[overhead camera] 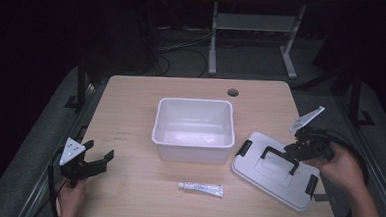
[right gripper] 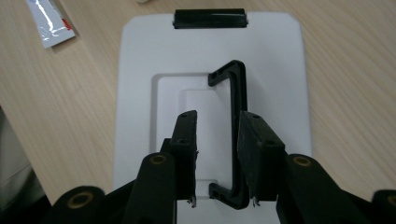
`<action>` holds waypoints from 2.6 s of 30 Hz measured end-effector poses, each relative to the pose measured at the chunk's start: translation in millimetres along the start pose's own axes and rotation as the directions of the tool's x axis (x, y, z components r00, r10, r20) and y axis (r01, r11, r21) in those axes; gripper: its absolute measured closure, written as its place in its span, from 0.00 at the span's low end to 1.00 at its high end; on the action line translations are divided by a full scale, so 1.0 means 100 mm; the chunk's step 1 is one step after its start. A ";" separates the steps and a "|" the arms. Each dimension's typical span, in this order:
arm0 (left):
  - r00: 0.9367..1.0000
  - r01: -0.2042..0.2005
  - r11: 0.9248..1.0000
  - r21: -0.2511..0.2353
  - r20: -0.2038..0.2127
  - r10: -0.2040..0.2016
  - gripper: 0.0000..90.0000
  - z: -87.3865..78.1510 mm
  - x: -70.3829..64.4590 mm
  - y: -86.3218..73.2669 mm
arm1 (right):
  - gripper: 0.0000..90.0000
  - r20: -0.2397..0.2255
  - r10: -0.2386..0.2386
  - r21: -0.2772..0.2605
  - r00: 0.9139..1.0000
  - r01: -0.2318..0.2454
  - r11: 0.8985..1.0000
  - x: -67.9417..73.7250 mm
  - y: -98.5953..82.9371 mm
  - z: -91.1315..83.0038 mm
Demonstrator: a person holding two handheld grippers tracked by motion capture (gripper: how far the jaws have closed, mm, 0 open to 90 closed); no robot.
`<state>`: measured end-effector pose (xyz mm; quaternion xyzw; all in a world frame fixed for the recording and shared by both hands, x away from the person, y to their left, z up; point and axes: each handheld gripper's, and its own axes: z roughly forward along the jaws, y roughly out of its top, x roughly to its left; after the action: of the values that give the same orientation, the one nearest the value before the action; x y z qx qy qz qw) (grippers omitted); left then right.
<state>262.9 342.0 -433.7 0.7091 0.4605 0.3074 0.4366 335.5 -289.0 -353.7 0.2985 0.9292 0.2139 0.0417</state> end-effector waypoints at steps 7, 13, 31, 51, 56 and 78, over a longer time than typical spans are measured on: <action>1.000 0.003 1.000 -0.004 -0.003 -0.003 0.18 -0.01 0.00 0.00 | 0.72 -0.016 -0.026 -0.014 1.000 0.026 1.000 0.20 0.01 0.01; 1.000 0.004 1.000 -0.003 -0.002 -0.004 0.18 -0.01 0.01 0.00 | 0.71 -0.032 -0.055 -0.018 0.998 0.055 0.998 0.38 0.02 0.10; 1.000 0.001 1.000 0.002 -0.006 -0.001 0.18 -0.01 0.00 0.00 | 0.64 -0.083 -0.167 -0.030 0.982 0.165 0.986 0.86 0.21 0.40; 1.000 0.003 1.000 0.000 -0.008 -0.003 0.18 -0.01 0.01 0.00 | 0.60 -0.144 -0.279 -0.007 0.949 0.281 0.960 1.25 0.60 0.75; 1.000 0.001 1.000 0.002 -0.008 -0.001 0.18 -0.01 0.00 -0.01 | 0.58 -0.156 -0.297 -0.012 0.942 0.299 0.954 1.31 0.69 0.83; 1.000 -0.003 1.000 0.003 -0.012 0.003 0.18 -0.01 0.00 0.00 | 0.55 -0.210 -0.374 0.004 0.903 0.383 0.924 1.56 1.09 1.19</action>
<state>261.7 342.4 -433.6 0.7085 0.4625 0.3115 0.4325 290.4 -76.0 -407.7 0.0897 0.9733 0.2104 -0.0203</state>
